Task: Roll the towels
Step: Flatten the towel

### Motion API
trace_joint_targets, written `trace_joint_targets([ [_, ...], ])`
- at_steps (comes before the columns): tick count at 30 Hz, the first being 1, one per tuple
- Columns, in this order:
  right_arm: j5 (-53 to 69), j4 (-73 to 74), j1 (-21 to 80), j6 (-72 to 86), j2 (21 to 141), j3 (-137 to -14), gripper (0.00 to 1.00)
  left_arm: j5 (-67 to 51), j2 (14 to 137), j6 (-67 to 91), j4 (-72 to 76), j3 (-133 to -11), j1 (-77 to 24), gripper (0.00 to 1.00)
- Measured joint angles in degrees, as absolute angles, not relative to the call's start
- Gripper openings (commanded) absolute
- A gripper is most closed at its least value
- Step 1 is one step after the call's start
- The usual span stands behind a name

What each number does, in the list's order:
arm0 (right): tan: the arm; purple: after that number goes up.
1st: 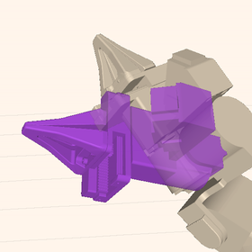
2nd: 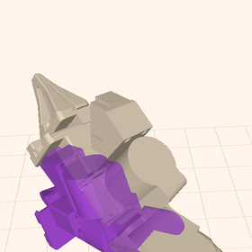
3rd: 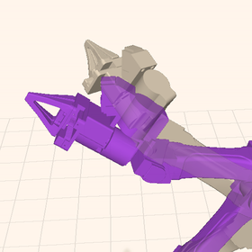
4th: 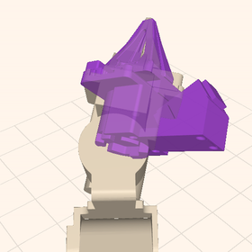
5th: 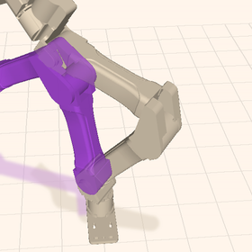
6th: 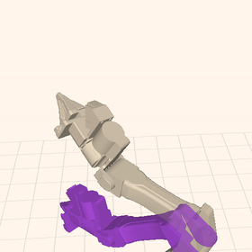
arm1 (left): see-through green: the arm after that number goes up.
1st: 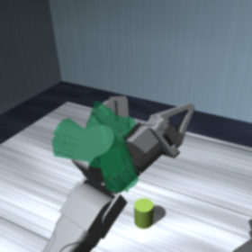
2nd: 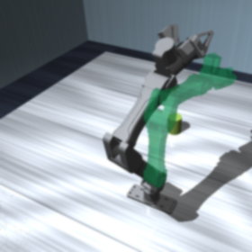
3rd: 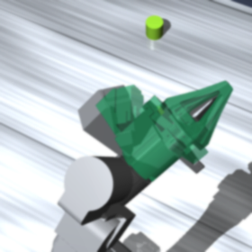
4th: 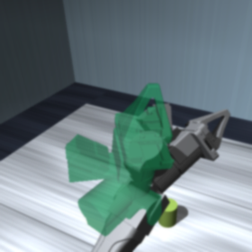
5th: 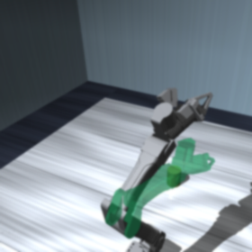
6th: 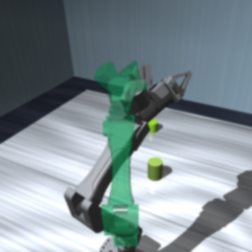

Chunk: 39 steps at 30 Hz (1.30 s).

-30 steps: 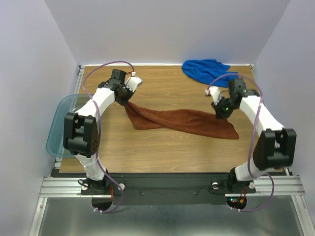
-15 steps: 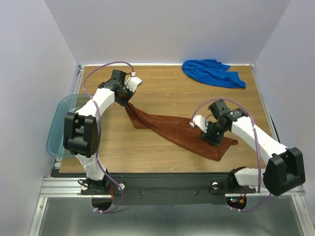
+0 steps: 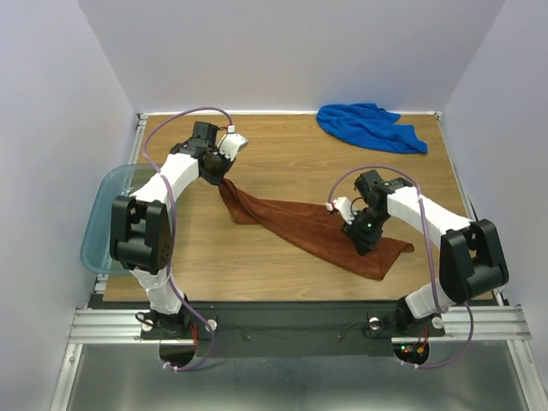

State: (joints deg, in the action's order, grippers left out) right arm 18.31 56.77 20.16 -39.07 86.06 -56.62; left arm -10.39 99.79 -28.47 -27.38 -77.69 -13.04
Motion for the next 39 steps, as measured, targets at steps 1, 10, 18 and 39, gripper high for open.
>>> trace_joint_targets([
  [1, 17.93, 57.08, 19.57, -39.07, 86.15, -56.05, 0.35, -10.55, 99.79, -28.45, -27.38, -77.69, -13.04, 0.00],
  [10, 14.55, 58.06, 14.55, -38.98, 87.24, -54.57, 0.35, -11.31, 99.79, -28.45, -27.44, -77.58, -13.04, 0.00],
  [18, 13.19, 57.74, 10.96, -39.16, 91.72, -54.54, 0.43, -11.62, 99.79, -28.47, -27.40, -77.21, -13.04, 0.00],
  [39, 15.27, 56.82, 10.09, -38.30, 94.04, -54.43, 0.23, -11.57, 99.79, -28.47, -26.81, -76.09, -13.04, 0.00],
])
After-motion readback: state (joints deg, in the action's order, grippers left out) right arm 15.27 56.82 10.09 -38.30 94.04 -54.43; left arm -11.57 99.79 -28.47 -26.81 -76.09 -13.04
